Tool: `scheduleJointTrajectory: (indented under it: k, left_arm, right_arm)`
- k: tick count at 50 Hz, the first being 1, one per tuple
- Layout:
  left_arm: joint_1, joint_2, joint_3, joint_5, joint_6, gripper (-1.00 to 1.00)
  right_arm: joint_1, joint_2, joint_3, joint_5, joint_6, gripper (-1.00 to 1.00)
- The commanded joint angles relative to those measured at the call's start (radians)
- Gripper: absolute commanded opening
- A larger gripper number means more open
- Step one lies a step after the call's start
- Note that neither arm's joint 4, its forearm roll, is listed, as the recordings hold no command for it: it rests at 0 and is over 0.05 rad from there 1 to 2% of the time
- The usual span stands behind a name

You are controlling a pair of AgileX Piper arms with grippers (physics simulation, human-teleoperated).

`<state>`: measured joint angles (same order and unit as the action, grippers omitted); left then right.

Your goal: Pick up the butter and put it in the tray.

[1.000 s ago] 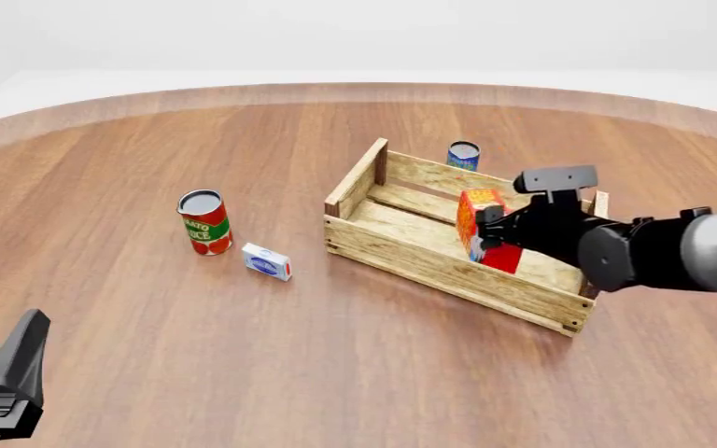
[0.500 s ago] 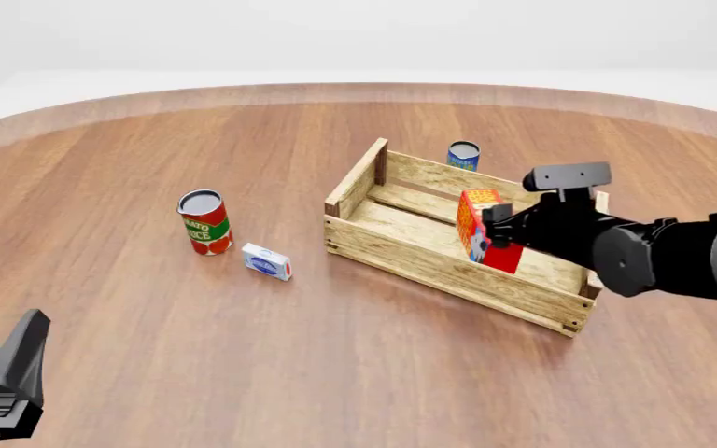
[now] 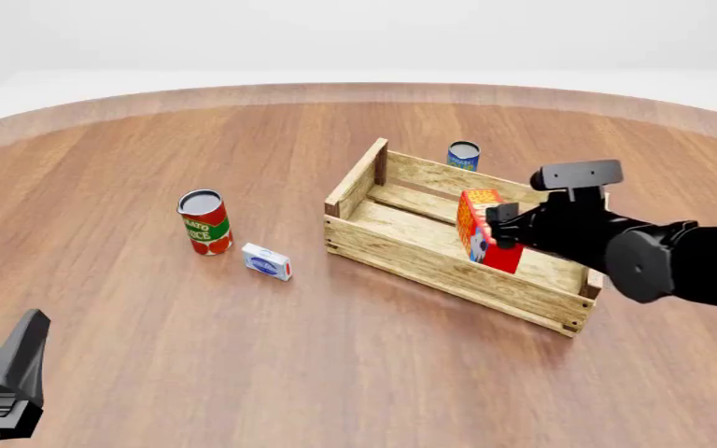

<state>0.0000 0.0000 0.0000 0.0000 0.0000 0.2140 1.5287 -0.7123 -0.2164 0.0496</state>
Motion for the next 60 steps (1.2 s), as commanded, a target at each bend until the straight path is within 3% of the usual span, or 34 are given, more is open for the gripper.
scheduleJointTrajectory:
  k: [1,60]
  left_arm:
    - [0.0,0.0,0.0,0.0,0.0,1.0]
    - [0.0,0.0,0.0,0.0,0.0,1.0]
  right_arm:
    - [0.001,-0.028,0.014,0.008,0.0,1.0]
    - [0.006,-0.129,0.088,0.036,-0.004,1.0]
